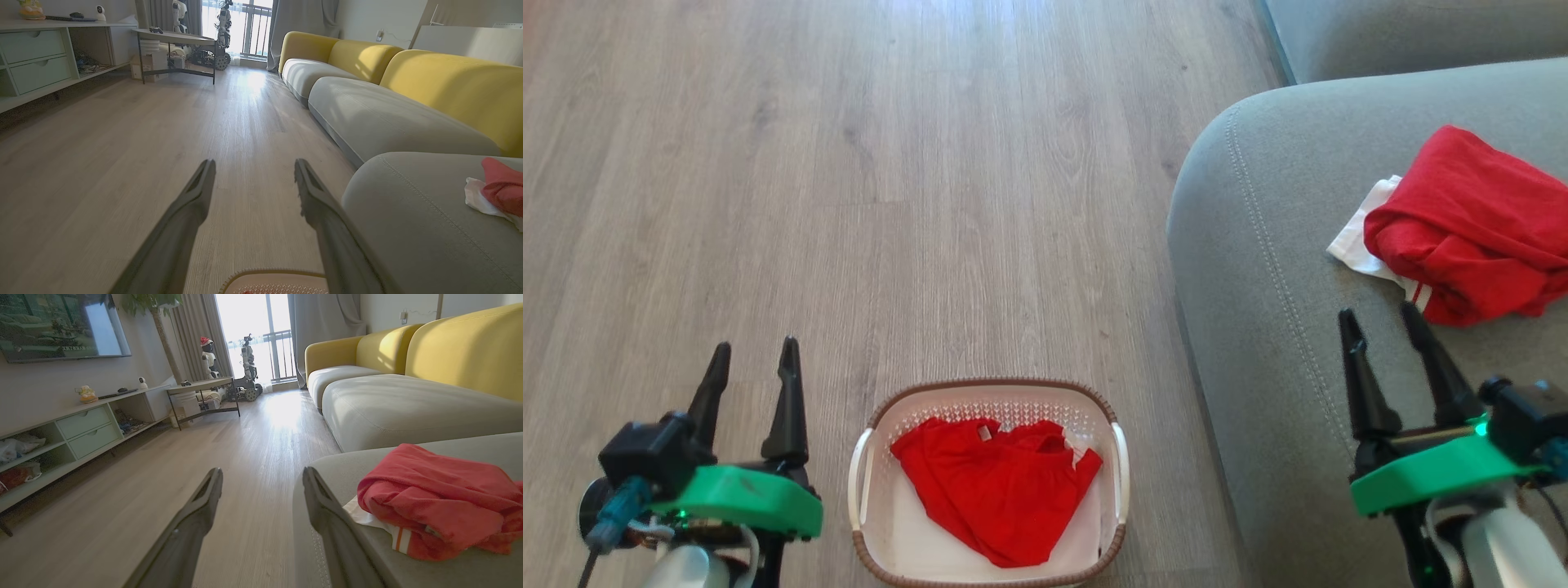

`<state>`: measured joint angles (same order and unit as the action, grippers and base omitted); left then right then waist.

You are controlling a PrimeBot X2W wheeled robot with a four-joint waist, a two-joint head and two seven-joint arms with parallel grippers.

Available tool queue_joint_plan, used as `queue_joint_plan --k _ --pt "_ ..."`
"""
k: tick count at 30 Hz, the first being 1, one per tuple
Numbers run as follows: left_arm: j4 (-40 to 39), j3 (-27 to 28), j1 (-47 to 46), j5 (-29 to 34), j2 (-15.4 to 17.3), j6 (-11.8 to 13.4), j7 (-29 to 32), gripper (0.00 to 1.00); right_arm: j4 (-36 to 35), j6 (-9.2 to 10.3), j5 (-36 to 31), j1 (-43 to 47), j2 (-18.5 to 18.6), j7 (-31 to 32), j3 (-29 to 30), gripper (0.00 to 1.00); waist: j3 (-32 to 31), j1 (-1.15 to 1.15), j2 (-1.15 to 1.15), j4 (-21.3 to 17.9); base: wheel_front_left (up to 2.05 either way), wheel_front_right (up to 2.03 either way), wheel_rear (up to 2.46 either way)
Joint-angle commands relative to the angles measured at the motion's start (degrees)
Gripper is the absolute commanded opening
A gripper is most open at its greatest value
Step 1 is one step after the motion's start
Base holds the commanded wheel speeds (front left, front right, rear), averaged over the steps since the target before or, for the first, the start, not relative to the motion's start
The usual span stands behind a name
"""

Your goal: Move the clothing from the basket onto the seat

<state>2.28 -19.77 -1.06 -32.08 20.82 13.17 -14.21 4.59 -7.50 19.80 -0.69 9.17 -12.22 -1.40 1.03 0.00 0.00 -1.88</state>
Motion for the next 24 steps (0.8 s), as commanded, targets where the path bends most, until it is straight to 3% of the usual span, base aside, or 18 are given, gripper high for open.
queue_joint_plan --k 1,24 --pt "-1.8 2.7 -2.1 0.8 0.8 -0.3 -0.8 1.0 -2.1 0.01 -0.5 -0.8 0.3 -0.9 -1.4 1.0 0.0 0.0 0.0 -0.1 0.0 0.0 0.0" --pt "-0.6 7.7 -0.6 7.3 -4.2 -5.6 -0.8 1.0 -2.1 0.01 -1.2 -1.7 0.1 -1.5 -2.9 1.0 0.5 0.0 0.0 -0.4 0.0 0.0 0.0"
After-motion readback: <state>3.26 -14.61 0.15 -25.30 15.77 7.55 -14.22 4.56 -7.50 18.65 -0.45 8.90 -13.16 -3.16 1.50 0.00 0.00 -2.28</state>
